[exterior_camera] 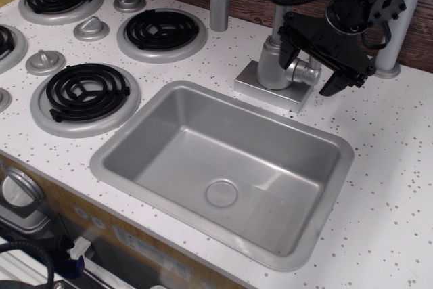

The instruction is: Lever vertical to front

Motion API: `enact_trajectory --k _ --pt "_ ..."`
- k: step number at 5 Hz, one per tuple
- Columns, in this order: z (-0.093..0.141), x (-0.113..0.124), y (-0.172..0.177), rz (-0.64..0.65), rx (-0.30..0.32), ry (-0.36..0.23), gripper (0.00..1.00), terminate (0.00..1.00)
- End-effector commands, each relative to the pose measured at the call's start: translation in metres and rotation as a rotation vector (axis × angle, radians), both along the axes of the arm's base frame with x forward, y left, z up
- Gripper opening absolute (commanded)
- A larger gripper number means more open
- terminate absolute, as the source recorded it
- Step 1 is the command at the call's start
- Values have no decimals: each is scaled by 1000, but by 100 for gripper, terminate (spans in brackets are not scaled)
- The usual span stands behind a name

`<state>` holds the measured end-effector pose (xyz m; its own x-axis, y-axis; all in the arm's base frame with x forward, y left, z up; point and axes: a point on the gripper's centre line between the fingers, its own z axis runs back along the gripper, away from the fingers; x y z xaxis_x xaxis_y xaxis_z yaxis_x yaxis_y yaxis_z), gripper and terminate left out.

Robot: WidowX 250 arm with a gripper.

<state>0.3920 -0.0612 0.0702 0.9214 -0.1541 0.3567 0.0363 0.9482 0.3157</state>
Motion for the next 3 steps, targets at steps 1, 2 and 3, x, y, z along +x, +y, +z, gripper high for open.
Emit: enact_trajectory --k 1,2,3 --pt "32 20 7 -21 -4 -77 100 0" --pt "33 27 8 -38 -5 -82 100 0" --pt "30 35 10 -58 -18 -81 100 0"
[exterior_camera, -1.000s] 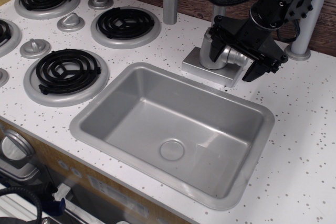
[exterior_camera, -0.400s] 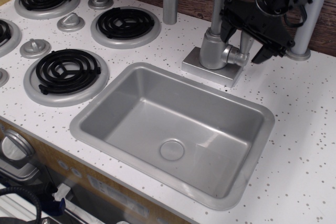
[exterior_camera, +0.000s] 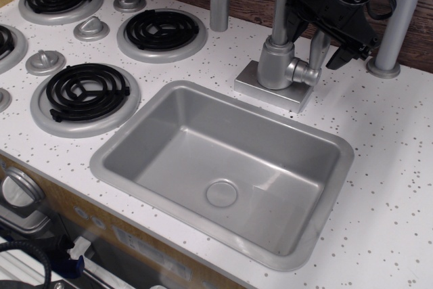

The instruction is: Lever vertical to front

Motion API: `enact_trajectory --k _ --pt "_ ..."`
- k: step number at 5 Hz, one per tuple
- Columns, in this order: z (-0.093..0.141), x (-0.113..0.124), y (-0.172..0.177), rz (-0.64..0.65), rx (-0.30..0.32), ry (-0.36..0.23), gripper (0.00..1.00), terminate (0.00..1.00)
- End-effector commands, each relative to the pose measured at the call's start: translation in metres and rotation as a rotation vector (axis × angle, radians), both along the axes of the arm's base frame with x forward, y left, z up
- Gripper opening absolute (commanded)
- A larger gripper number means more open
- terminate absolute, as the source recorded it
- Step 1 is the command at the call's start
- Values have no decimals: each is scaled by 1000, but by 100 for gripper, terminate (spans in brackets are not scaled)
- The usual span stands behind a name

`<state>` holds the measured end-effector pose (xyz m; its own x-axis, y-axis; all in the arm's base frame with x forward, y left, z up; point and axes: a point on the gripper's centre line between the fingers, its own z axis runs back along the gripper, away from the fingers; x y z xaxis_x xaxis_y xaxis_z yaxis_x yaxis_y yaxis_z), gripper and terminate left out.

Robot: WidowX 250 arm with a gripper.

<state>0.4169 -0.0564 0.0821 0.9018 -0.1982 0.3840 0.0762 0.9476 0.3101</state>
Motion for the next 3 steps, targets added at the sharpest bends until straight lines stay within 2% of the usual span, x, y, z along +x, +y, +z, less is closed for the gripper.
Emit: enact_trajectory --k 1,2,3 --pt "16 14 6 -4 -20 -46 100 0" --pt "15 16 7 -4 -29 -38 0 0" --pt "14 11 5 19 -34 -35 0 0"
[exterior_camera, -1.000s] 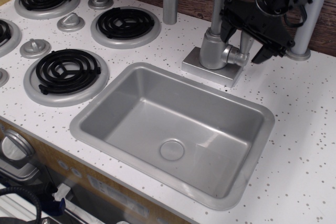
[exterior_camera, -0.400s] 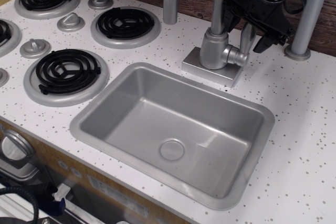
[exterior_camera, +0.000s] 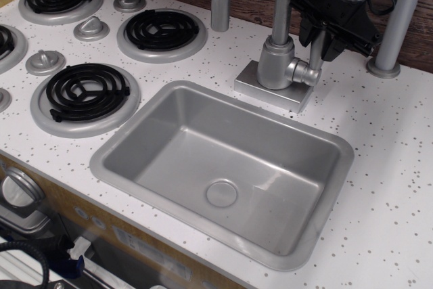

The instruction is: Lever vertical to front

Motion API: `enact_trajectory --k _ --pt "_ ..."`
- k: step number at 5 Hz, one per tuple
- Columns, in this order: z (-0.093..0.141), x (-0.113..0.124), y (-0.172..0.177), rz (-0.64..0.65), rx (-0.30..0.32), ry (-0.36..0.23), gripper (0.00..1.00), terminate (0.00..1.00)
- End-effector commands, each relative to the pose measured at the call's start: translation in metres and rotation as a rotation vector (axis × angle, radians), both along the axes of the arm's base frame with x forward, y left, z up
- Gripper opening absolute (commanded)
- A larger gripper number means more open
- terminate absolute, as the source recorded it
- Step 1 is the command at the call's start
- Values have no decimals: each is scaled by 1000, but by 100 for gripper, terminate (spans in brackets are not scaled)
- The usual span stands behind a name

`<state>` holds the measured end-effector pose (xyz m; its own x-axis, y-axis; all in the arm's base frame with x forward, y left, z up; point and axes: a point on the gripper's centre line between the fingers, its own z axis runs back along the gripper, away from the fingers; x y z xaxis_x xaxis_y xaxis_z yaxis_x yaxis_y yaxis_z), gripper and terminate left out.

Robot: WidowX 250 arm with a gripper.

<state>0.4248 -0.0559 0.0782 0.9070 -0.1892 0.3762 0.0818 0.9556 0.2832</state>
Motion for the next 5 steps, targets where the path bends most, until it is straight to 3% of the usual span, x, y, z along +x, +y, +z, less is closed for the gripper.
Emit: enact_trajectory --k 1,3,5 --pt "17 -12 -1 77 -15 -43 0 0" --pt "8 -39 -8 174 -58 -23 0 0" --pt "-23 -46 -4 230 -192 38 0 0"
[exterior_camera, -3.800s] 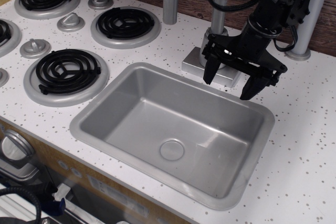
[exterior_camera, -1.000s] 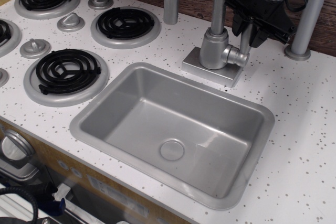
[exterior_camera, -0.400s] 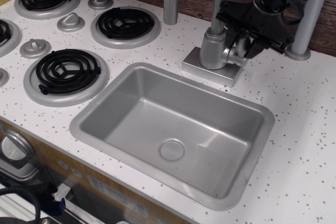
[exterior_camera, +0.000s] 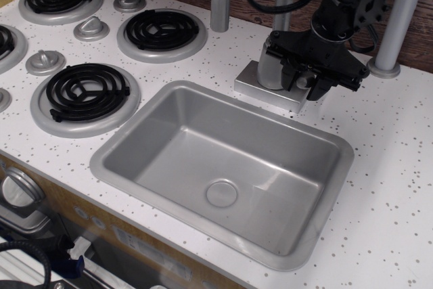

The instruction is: Lever vertical to front

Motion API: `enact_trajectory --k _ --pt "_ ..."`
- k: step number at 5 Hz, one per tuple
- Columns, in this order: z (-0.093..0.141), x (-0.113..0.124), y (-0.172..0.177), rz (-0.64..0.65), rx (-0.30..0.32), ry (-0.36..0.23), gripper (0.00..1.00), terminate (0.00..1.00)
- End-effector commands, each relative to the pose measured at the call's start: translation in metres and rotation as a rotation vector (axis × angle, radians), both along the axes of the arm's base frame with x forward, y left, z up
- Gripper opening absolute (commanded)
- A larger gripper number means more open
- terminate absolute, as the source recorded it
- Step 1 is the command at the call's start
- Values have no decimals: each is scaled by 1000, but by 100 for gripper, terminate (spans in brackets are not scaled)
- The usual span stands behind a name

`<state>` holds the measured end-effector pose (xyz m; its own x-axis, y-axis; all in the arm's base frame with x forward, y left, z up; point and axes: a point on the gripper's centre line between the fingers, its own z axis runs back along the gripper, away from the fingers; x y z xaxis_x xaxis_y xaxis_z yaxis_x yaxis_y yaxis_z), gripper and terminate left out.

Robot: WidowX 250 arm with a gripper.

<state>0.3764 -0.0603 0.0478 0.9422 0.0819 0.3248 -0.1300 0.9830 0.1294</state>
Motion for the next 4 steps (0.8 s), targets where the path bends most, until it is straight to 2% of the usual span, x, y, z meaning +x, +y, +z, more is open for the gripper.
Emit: enact_trajectory --k 1,3,4 --pt "-1 0 2 8 -47 -35 0 0" --pt "-12 4 5 0 -68 -54 0 0" --pt "-15 5 7 -8 -71 -57 0 100"
